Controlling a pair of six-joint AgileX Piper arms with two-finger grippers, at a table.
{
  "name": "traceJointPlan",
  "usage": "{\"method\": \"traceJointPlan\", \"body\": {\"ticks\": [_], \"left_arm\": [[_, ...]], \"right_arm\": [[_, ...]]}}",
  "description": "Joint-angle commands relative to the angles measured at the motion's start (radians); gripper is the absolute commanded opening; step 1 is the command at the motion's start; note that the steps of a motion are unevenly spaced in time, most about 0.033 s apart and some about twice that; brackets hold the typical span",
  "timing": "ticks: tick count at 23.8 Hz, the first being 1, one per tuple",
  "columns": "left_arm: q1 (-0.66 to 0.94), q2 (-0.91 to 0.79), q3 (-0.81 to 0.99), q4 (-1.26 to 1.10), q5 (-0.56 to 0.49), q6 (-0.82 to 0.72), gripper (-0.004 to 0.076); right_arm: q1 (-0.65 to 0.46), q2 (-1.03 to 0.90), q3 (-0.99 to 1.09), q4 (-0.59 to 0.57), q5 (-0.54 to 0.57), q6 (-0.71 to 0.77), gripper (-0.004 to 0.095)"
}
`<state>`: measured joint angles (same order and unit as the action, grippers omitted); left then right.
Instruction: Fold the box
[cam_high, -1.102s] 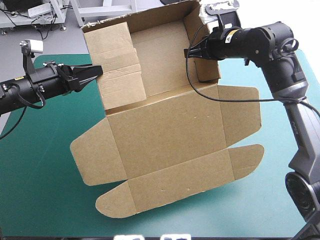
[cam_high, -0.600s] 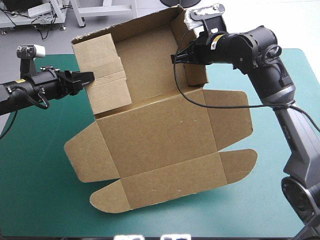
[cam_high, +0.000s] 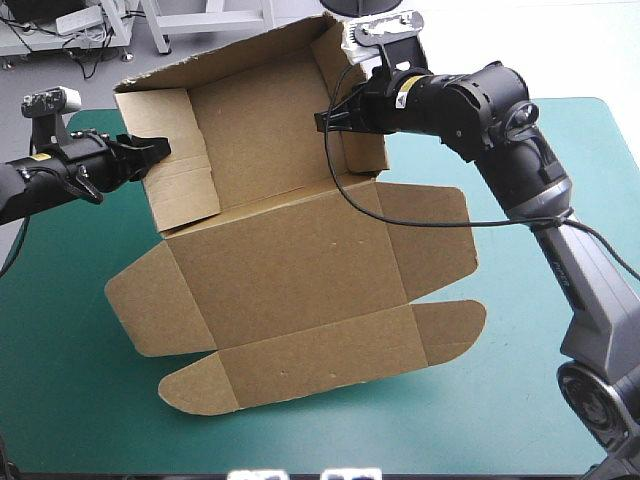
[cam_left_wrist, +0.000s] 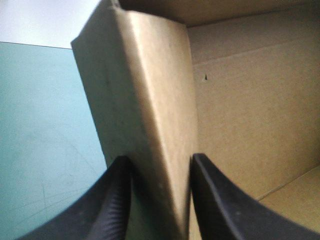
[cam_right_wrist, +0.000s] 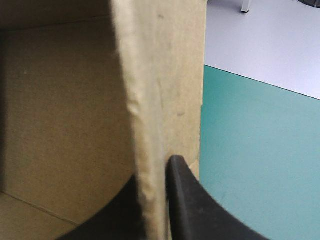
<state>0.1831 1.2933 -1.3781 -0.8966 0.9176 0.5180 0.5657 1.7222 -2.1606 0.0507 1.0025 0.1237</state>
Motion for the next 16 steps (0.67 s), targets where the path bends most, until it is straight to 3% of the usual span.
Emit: {"method": "traceJointPlan", "body": {"ticks": [1,2,5,8,10,16], "left_arm": [[-0.005,-0.003,-0.031,-0.075,-0.002,-0.001,0.0054],[-0.005,-0.003,-0.031,-0.075,0.001,0.016,-0.0008],[-0.015,-0.007,-0.033,-0.079,0.001,0.025,-0.001],[-0.087,0.007,-0.101,-0.025,0.039,0.01,-0.001],[-0.159,0.04,-0.203,0.141,0.07,-0.088,-0.001],[-0.291,0.156,-0.376,0.395,0.188,-0.246,-0.001]], "right_arm": [[0.023,-0.053,-0.032,0.155,-0.123,0.011,0.0002],[0.023,-0.053,-0.032,0.155,-0.123,0.011,0.0002],[0.023,-0.046,-0.032,0.13,-0.099,0.008,0.0002],[0.023,-0.005,-0.032,0.025,0.06,0.022,0.0002],[0.023,0.03,-0.032,-0.012,0.146,0.024,0.0002],[0.023,0.103,-0.03,-0.051,0.253,0.022,0.0002]]}}
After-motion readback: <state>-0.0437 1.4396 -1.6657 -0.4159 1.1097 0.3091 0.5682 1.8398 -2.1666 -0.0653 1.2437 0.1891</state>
